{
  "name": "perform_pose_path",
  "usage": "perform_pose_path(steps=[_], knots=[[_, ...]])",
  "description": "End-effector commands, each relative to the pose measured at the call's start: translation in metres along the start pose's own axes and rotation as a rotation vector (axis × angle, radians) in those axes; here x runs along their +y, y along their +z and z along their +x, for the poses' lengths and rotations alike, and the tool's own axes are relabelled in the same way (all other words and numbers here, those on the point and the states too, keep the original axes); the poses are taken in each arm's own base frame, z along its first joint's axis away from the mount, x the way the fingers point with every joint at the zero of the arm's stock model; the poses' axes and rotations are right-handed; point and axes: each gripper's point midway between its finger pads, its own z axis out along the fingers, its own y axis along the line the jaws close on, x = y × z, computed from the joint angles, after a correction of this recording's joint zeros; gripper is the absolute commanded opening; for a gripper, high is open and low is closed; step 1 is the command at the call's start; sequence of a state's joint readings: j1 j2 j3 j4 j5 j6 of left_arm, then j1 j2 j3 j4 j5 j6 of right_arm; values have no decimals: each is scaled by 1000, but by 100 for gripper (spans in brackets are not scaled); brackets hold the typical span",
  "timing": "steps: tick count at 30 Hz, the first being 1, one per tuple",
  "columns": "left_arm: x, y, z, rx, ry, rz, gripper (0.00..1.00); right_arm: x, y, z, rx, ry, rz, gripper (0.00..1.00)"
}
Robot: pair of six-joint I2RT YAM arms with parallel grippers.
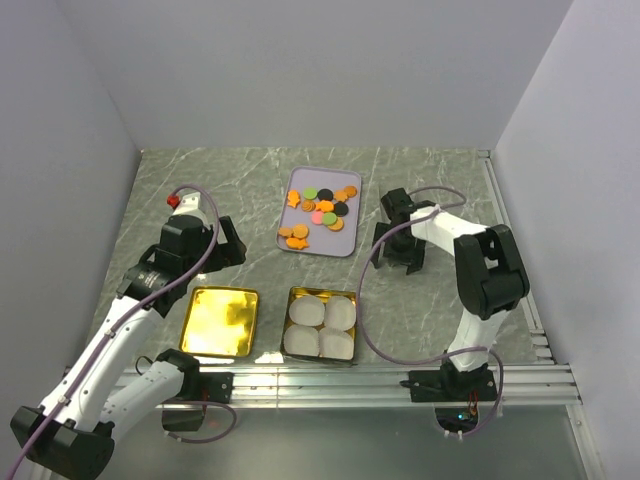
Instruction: Pack the cookies
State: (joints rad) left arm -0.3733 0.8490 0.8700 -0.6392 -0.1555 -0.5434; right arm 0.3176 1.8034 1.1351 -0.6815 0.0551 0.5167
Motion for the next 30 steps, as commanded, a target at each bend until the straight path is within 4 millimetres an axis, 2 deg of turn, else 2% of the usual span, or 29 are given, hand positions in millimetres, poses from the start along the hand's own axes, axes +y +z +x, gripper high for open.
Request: perform_pose_path(steps=[1, 4, 5, 6, 8, 9, 11, 12, 18, 25, 27, 30], knots=[[0, -1, -9, -42, -9, 4, 99, 5, 13, -28, -33, 73, -12, 93], [-1, -1, -8, -39, -8, 4, 99, 6, 21, -48, -36, 88, 5, 93], [-1, -1, -9, -42, -8, 5, 99, 7, 22, -52, -37, 81, 11, 92], [0, -1, -8, -40, -8, 2, 99, 12, 18, -66, -60, 82, 3, 91], [0, 0, -8, -39, -7, 2, 99, 10, 23, -69, -38, 85, 31, 90], [0, 0, -8, -37, -7, 1, 99, 14, 19, -81, -57, 94, 26, 90], [0, 0, -8, -38, -7, -2, 99, 13, 24, -82, -36, 86, 47, 90], [0, 0, -8, -34, -6, -3, 99, 15, 23, -89, -50, 88, 47, 89], [1, 0, -9, -41, -9, -9, 99, 13, 26, -89, -36, 78, 60, 81], [0, 1, -8, -35, -6, 0, 99, 6, 23, -81, -31, 49, 72, 46], [-1, 2, -8, -36, -5, 0, 99, 2, 19, -81, -38, 39, 89, 43], [-1, 1, -8, -35, -5, 2, 99, -3, -4, -91, -95, 27, 100, 39]])
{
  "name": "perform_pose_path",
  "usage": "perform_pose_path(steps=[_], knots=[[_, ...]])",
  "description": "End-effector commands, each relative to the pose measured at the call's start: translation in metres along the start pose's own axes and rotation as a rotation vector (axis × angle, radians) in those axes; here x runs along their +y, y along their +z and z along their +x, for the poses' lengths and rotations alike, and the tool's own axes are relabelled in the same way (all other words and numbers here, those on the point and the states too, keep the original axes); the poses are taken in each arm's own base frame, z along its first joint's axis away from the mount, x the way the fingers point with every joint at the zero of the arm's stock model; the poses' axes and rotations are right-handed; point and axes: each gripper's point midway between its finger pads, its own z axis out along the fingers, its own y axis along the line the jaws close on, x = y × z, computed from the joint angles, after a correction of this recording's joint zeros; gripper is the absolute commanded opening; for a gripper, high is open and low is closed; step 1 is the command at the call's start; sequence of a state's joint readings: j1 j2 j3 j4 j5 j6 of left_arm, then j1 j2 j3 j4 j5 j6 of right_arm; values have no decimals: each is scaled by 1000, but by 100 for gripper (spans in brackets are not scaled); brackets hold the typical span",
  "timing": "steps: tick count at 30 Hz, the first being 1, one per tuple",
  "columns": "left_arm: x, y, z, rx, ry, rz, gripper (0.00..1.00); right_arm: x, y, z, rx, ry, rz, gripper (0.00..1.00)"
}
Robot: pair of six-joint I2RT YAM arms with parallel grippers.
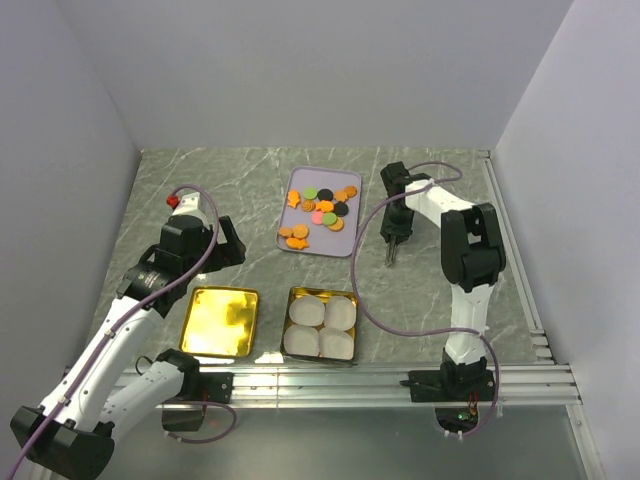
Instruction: Pack the cookies
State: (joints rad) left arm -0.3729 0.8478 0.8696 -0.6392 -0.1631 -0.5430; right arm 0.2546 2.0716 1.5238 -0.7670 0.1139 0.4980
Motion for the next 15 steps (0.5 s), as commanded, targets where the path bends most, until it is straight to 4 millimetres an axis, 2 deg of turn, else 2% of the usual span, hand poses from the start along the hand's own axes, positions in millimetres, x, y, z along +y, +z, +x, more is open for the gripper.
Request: perform_pose_path(steps=[1, 3, 7, 9, 15], knots=[[-2, 1, -8, -34, -5, 12, 100, -19, -31, -7, -54, -25, 53, 38], [-3, 1, -8, -33, -4, 13, 99, -20, -57, -20, -112, -22, 46, 38], [-3, 1, -7, -28, -3, 18, 100, -22, -97, -30, -171, -19, 28, 37], [-4, 2, -7, -28, -1, 19, 99, -20, -119, -30, -193, -19, 13, 36], [-5, -1, -8, -37, -2, 31, 99, -9, -158, -16, -198, -50, -37, 37]])
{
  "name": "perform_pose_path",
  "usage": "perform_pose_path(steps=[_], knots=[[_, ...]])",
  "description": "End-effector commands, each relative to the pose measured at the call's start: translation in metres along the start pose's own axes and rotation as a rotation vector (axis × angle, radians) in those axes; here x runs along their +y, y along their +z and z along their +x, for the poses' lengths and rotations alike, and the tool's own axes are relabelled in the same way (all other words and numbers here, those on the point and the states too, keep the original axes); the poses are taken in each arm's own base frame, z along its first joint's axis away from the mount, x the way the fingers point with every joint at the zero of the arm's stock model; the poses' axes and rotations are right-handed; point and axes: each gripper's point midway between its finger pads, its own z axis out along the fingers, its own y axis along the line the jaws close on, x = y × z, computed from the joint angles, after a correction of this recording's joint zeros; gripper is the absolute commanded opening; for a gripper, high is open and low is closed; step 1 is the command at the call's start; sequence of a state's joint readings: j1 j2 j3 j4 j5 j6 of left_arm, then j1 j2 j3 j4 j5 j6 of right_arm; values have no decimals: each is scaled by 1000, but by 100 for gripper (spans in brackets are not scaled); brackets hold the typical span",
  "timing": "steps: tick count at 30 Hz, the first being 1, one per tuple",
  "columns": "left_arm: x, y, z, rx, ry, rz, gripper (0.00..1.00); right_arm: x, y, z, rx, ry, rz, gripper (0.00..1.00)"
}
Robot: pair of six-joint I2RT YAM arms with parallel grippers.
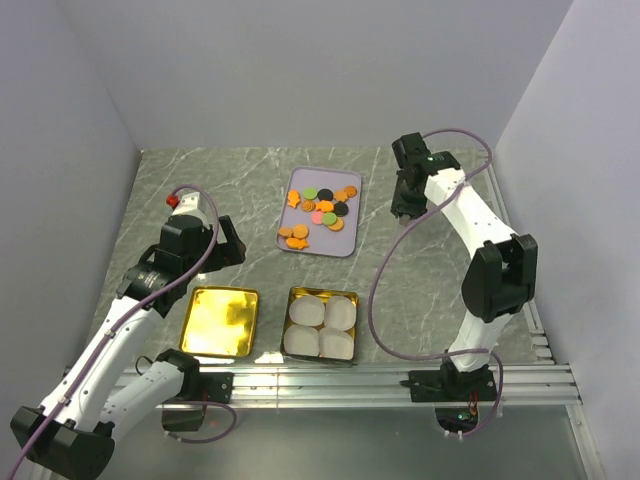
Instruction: Pack the cookies
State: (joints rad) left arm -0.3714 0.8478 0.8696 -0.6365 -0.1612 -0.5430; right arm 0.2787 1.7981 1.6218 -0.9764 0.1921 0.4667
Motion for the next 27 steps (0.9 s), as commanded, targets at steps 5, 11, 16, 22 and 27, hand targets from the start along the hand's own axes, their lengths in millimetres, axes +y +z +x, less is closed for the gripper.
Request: perform_pose_path(steps=[5, 11, 16, 22, 27], knots=[[-6, -2, -8, -39, 0, 37, 99, 23, -63, 10, -11, -56, -71, 38], [-6, -4, -10, -46, -1, 43, 99, 52, -92, 16, -13, -97, -149, 38], [-6, -6, -10, -52, -3, 42, 99, 74, -103, 20, 1, -132, -200, 39], [-5, -7, -12, -63, -7, 38, 99, 107, -104, 34, 31, -188, -274, 45], [-5, -8, -13, -68, -10, 36, 99, 127, -94, 44, 58, -232, -268, 48]])
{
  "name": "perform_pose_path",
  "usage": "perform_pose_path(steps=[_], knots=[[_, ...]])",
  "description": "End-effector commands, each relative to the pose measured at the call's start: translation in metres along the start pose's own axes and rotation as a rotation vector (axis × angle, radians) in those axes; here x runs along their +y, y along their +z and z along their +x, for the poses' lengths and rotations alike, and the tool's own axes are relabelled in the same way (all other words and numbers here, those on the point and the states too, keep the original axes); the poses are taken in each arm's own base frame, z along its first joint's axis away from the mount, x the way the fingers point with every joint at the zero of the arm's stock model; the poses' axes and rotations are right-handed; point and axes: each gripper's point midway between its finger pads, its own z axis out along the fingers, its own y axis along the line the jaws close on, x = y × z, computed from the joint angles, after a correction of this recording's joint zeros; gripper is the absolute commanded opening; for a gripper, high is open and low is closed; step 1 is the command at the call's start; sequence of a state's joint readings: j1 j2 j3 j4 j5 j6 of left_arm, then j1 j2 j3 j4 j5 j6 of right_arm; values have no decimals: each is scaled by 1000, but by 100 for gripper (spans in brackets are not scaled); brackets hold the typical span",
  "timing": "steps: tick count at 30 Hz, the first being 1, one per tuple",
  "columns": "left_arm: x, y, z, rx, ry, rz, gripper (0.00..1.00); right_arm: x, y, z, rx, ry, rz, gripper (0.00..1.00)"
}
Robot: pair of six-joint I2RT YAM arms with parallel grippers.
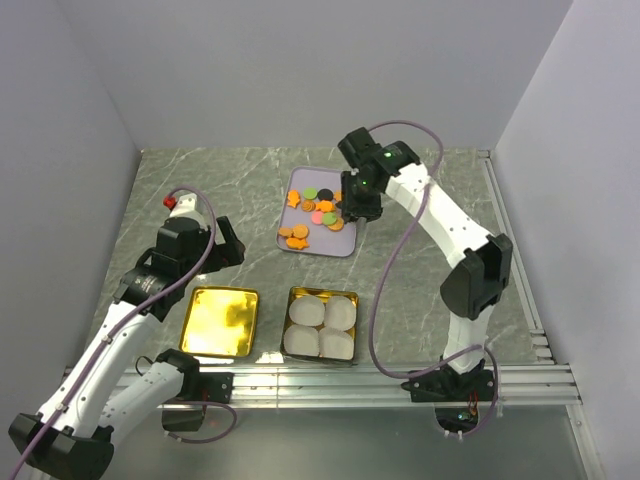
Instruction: Pack the cookies
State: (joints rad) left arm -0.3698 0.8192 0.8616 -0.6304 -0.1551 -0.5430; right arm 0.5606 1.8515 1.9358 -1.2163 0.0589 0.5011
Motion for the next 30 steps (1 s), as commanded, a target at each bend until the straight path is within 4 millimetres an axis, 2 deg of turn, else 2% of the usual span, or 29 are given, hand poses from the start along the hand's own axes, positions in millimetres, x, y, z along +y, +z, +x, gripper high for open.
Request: perform_pose_path(steps=[1, 11, 17, 30], knots=[[-3, -3, -11, -48, -5, 17, 99, 19, 0, -3, -10, -29, -21, 49], [-2, -4, -11, -55, -8, 12, 99, 34, 13, -4, -5, -105, 32, 51], [-1, -4, -12, -57, -9, 8, 99, 31, 19, -4, -3, -138, 92, 53], [-1, -2, -11, -48, -7, 5, 99, 35, 32, -1, 17, -168, 96, 54]])
